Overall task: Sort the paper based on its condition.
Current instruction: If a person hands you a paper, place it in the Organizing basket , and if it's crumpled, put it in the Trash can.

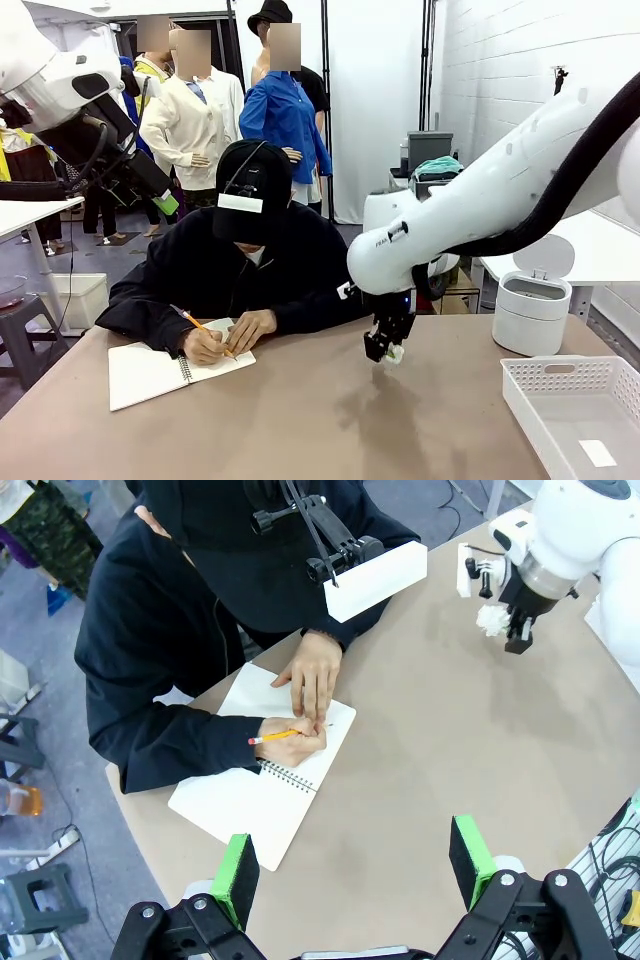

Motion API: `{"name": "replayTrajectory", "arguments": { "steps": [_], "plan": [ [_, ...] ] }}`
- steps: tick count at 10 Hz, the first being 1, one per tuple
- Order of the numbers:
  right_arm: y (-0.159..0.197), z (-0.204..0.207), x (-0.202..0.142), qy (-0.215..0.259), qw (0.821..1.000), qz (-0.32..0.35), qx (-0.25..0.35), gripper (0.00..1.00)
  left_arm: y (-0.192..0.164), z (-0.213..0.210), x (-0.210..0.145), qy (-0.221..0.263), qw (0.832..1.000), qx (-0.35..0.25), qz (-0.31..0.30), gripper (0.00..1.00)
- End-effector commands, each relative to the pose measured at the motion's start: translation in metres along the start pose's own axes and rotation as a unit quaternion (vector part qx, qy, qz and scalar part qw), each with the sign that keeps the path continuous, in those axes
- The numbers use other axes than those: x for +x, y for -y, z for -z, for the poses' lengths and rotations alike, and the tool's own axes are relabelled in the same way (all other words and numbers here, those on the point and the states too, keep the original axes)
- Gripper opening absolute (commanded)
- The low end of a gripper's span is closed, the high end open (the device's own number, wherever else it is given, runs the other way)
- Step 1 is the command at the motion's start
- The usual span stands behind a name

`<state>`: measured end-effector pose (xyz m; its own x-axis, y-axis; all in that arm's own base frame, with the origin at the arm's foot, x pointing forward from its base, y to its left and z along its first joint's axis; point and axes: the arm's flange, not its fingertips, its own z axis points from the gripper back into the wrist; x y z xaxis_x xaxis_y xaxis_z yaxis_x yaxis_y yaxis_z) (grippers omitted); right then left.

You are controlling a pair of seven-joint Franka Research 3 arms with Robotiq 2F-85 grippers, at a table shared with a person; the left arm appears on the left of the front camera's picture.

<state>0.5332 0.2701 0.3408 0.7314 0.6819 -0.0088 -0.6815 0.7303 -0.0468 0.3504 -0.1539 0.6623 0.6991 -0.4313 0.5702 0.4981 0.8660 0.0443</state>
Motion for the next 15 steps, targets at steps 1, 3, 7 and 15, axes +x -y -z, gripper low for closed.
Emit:
{"name": "replayTrajectory", "arguments": {
  "steps": [1, 3, 7, 15],
  "plan": [
    [0.002, -0.053, -0.013, -0.015, 1.0, -0.001, 0.001, 0.05, -0.001, -0.001, 0.0, 0.0, 1.0, 0.004, 0.002, 1.0],
    [0.027, -0.088, -0.009, -0.012, 1.0, 0.011, -0.005, 0.05, -0.001, -0.001, 0.0, 0.0, 1.0, 0.004, 0.002, 1.0],
    [0.102, -0.147, -0.027, 0.016, 0.997, 0.066, -0.023, 0.05, -0.001, -0.001, 0.0, 0.0, 1.0, 0.004, 0.002, 1.0],
    [0.259, -0.176, -0.115, 0.014, 0.97, 0.243, -0.003, 0.05, -0.001, -0.001, 0.0, 0.0, 1.0, 0.004, 0.002, 1.0]
  ]
}}
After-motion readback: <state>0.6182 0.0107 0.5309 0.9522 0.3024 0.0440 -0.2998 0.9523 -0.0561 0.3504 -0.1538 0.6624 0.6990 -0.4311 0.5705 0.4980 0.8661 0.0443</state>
